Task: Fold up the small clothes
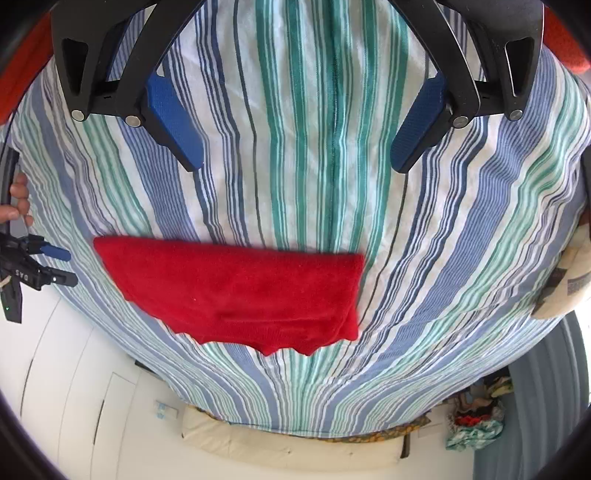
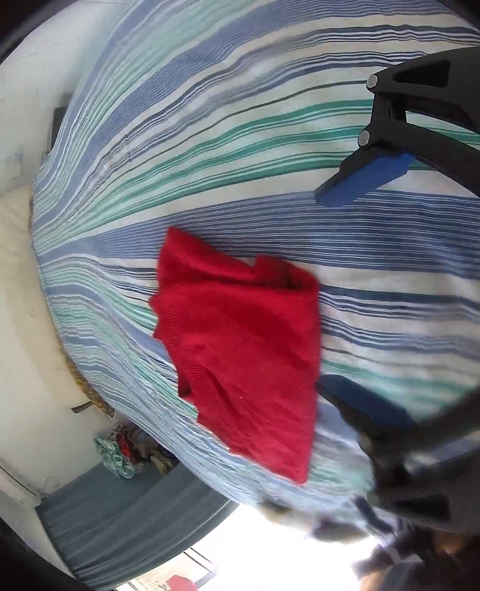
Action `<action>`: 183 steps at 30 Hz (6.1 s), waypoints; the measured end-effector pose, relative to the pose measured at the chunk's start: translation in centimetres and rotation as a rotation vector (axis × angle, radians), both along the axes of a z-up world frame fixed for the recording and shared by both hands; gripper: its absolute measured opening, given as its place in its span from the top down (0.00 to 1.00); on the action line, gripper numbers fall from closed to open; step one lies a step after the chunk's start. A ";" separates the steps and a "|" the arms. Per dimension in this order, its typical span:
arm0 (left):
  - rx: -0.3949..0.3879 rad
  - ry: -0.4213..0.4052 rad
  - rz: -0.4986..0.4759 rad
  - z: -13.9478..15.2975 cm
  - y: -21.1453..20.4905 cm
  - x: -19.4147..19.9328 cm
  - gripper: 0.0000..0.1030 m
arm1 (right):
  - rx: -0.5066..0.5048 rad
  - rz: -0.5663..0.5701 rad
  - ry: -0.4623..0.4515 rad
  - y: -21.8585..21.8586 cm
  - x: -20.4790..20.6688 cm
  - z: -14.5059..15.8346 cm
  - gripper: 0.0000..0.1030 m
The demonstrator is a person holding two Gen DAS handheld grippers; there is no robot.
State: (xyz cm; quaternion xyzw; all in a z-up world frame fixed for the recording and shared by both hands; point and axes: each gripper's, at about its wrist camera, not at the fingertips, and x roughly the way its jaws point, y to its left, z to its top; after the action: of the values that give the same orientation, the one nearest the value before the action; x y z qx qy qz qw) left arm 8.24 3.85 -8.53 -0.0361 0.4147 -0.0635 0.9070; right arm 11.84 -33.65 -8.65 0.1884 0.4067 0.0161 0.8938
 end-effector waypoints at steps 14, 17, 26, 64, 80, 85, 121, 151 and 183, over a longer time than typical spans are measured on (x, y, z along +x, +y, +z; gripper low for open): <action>-0.006 0.083 0.034 -3.9 2.3 -0.1 0.02 | 0.146 -0.056 0.174 -1.9 11.6 -5.0 0.92; -0.019 0.080 0.024 -3.7 2.4 -0.1 0.02 | 0.105 -0.058 0.146 -0.5 11.7 -2.2 0.92; 0.023 0.041 0.017 -3.0 2.2 -0.4 0.02 | 0.087 0.120 0.057 11.6 16.8 5.2 0.92; 0.015 0.081 0.051 -3.8 4.0 0.2 0.02 | -0.234 0.787 0.165 35.3 17.2 -5.4 0.67; -0.294 0.072 0.139 -0.2 8.7 12.4 0.10 | -0.351 0.491 0.045 21.1 5.4 -3.2 0.66; -0.149 0.198 0.072 -3.9 5.9 16.5 0.67 | -0.395 0.415 -0.048 22.1 7.5 -2.8 0.66; -0.040 -0.007 -0.120 -1.1 2.7 13.5 0.37 | -0.054 0.269 -0.083 17.0 23.9 0.5 0.71; 0.061 0.138 0.032 -3.6 0.1 1.0 0.10 | -0.514 0.087 0.151 20.6 -3.4 0.4 0.30; -0.049 0.211 -0.025 -0.6 0.2 22.7 0.79 | 0.243 0.231 0.085 18.2 20.8 -5.7 0.68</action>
State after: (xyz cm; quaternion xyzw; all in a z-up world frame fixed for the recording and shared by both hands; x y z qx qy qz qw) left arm 30.98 4.07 -9.10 -0.0597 0.5066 -0.0808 0.8563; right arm 32.62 -15.49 -14.36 0.2476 0.4583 0.1597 0.8385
